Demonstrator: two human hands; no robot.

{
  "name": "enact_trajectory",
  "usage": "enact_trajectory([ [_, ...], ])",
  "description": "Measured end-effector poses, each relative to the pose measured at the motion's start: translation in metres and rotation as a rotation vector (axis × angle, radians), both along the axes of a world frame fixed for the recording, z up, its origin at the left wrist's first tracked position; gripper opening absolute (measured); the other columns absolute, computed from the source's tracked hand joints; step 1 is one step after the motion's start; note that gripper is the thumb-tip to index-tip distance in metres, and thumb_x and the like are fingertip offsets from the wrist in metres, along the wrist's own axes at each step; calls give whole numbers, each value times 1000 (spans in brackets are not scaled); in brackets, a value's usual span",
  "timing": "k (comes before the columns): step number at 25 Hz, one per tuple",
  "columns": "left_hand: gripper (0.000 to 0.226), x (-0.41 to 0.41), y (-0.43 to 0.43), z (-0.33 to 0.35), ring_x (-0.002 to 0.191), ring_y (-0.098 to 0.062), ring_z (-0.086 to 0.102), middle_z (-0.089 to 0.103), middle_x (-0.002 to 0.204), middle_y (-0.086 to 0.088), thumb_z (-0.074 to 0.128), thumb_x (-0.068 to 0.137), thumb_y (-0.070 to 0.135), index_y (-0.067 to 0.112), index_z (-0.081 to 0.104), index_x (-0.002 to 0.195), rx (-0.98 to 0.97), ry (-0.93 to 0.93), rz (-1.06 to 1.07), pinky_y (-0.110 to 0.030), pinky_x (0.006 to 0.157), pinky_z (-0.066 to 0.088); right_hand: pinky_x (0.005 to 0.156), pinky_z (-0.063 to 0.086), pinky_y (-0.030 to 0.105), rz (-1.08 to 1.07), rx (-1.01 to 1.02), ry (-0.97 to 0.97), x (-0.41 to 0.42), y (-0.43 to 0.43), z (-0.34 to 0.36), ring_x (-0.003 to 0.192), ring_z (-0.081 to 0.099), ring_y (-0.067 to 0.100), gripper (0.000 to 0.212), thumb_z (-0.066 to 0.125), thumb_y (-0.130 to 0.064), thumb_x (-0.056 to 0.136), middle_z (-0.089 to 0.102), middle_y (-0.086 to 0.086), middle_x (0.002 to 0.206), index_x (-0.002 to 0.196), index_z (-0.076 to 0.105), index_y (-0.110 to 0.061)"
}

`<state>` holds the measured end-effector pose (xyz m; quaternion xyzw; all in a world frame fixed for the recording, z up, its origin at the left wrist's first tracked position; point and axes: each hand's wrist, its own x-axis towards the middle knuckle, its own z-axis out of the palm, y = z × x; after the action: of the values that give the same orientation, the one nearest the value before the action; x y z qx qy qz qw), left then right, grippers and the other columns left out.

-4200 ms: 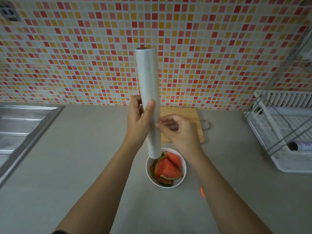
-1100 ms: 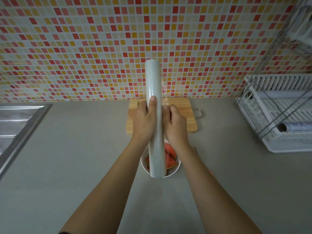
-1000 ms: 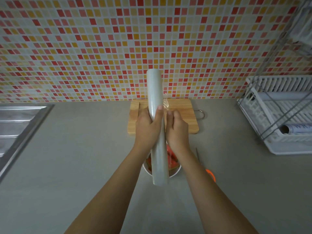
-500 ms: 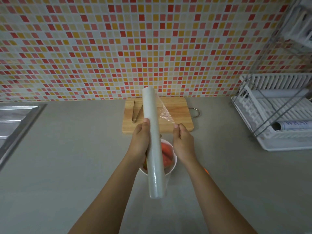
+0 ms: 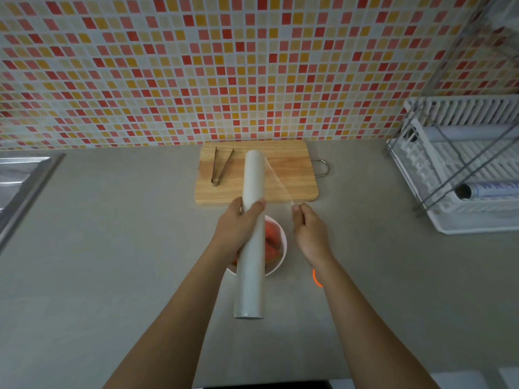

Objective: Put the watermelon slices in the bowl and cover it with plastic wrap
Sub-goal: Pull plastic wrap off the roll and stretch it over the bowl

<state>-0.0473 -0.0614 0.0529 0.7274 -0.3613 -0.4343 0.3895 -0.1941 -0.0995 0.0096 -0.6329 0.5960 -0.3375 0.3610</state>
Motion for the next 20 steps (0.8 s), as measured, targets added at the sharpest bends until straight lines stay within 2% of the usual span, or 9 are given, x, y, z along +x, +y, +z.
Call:
enact_trajectory([
  [3,49,-6,0,-6,97,-26,60,59,111,-2,45,91,51,24,42,131,71,-2,-25,-48,91,50,52,24,31,4,37,9,-3,-4,-11,56,45,17,33,36,-27,98,47,0,58,70,42,-11],
  [5,59,-9,-3,-6,97,-26,56,50,113,1,40,93,50,25,25,144,115,-27,9,-46,92,47,58,26,35,16,90,9,-3,-7,-19,62,46,24,33,35,-28,98,47,2,60,72,43,-8],
  [6,63,-10,-3,-6,93,-26,57,50,109,0,41,91,50,24,21,145,124,-55,29,-45,89,48,59,28,35,18,119,2,-3,-8,-22,66,46,25,33,35,-27,98,47,2,61,72,43,-8],
  [8,67,-11,-1,-7,83,-22,61,56,97,-2,56,83,55,17,28,131,114,-101,45,-41,76,53,62,31,32,21,167,-23,-3,-8,-28,67,47,22,32,35,-27,97,49,0,63,74,45,-8],
  [11,62,-11,3,-11,75,-13,59,54,86,2,76,70,45,13,34,104,96,-161,49,-29,54,47,53,27,22,27,198,-85,1,-4,-35,62,47,-2,31,35,-27,97,51,-2,65,74,47,-9],
  [13,50,-8,5,-11,75,-14,59,55,85,2,71,76,44,12,42,100,117,-217,60,-29,55,47,53,26,24,17,194,-109,2,-3,-37,61,45,-14,31,35,-26,97,50,-2,65,74,48,-9],
  [17,36,-3,13,-12,81,-20,61,59,86,3,60,84,48,15,54,97,113,-250,46,-34,68,51,53,32,18,21,177,-153,0,-5,-38,55,43,0,32,35,-29,96,48,-2,63,69,43,-16],
  [20,38,-7,19,-10,83,-23,60,59,88,1,62,85,43,13,50,104,37,-310,100,-33,69,48,51,33,14,9,149,-157,1,-5,-39,52,43,-2,34,35,-31,96,46,-5,59,64,40,-21],
])
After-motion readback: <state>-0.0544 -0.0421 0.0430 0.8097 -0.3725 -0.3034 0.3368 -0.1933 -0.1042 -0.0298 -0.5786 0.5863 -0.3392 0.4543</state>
